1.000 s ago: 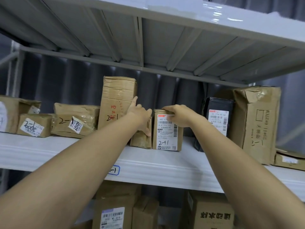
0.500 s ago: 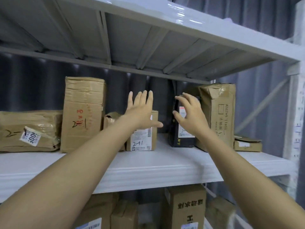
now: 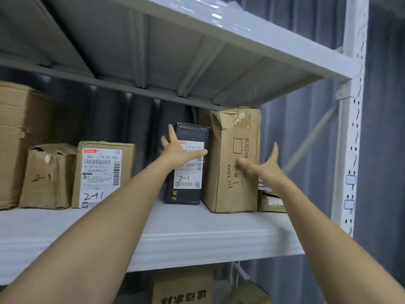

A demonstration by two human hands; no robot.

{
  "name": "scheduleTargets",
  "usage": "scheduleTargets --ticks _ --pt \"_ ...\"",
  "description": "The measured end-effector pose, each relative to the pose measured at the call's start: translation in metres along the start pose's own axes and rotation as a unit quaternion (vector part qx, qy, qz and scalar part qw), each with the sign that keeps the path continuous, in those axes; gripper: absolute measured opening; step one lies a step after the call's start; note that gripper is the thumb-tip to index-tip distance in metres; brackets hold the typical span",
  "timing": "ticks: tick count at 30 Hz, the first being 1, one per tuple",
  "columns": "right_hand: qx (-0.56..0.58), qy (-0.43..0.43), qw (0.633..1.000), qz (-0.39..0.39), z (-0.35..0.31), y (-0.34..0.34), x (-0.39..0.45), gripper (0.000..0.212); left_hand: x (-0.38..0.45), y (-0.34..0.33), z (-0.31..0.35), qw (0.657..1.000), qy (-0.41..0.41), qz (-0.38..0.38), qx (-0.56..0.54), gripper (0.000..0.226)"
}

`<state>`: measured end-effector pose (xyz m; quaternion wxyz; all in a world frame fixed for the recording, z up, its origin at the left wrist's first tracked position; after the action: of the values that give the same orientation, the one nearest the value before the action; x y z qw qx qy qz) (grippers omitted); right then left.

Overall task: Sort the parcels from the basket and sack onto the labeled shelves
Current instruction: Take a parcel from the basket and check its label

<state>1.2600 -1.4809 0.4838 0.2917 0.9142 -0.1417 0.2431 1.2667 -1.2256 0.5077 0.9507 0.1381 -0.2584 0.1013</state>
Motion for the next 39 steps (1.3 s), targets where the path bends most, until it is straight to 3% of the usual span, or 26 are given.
scheduleTargets --ticks 2,5,9,14,21,25,28,30,34,37,39 --pt "0.042 0.021 0.998 -0.048 0.014 0.0 0.013 0.143 0.009 -0.004 -0.011 0.998 0.023 0.011 -0.054 0.131" --pt "0.074 0.069 0.992 -0.074 0.021 -0.004 0.027 0.114 0.009 -0.005 -0.021 0.992 0.02 0.009 -0.123 0.116" --pt "0.106 0.102 0.98 -0.136 0.023 -0.012 0.04 0.084 0.003 -0.007 -0.025 0.994 0.014 0.023 -0.11 0.091" --pt "0.117 0.096 0.973 -0.174 0.021 -0.019 0.053 0.09 0.0 -0.003 -0.027 0.996 0.011 0.035 -0.086 0.089" --pt "0.131 0.057 0.976 -0.161 0.018 -0.03 0.062 0.076 -0.002 0.0 -0.023 0.997 0.024 0.022 -0.073 0.083" --pt "0.135 0.043 0.975 -0.168 0.018 -0.03 0.06 0.085 -0.003 0.003 -0.022 0.998 0.031 0.02 -0.06 0.076" --pt "0.127 0.055 0.977 -0.163 0.019 -0.029 0.057 0.108 -0.003 0.007 -0.019 0.999 0.033 0.022 -0.014 0.065" --pt "0.114 0.059 0.979 -0.161 0.018 -0.029 0.053 0.102 -0.004 0.011 -0.012 0.998 0.028 0.027 0.055 0.074" --pt "0.109 0.062 0.979 -0.164 0.014 -0.031 0.051 0.083 -0.009 0.019 0.013 0.98 0.026 0.013 0.199 0.13" --pt "0.109 0.071 0.977 -0.168 0.009 -0.035 0.049 0.081 -0.011 0.027 0.035 0.946 0.002 0.03 0.322 0.141" --pt "0.116 0.079 0.976 -0.169 0.006 -0.037 0.049 0.082 -0.007 0.029 0.049 0.919 -0.064 0.065 0.383 0.137"
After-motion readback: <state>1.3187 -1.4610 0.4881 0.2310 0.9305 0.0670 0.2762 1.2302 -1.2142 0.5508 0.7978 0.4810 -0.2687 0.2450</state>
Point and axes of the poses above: each hand's wrist, its own x-axis towards the middle knuckle, its own y-axis out of the back of the hand, z = x × y, the point moved 1 cm from there along x, towards the middle knuckle, and after that the axes turned 15 degrees about -x, right-handed, at the moved point
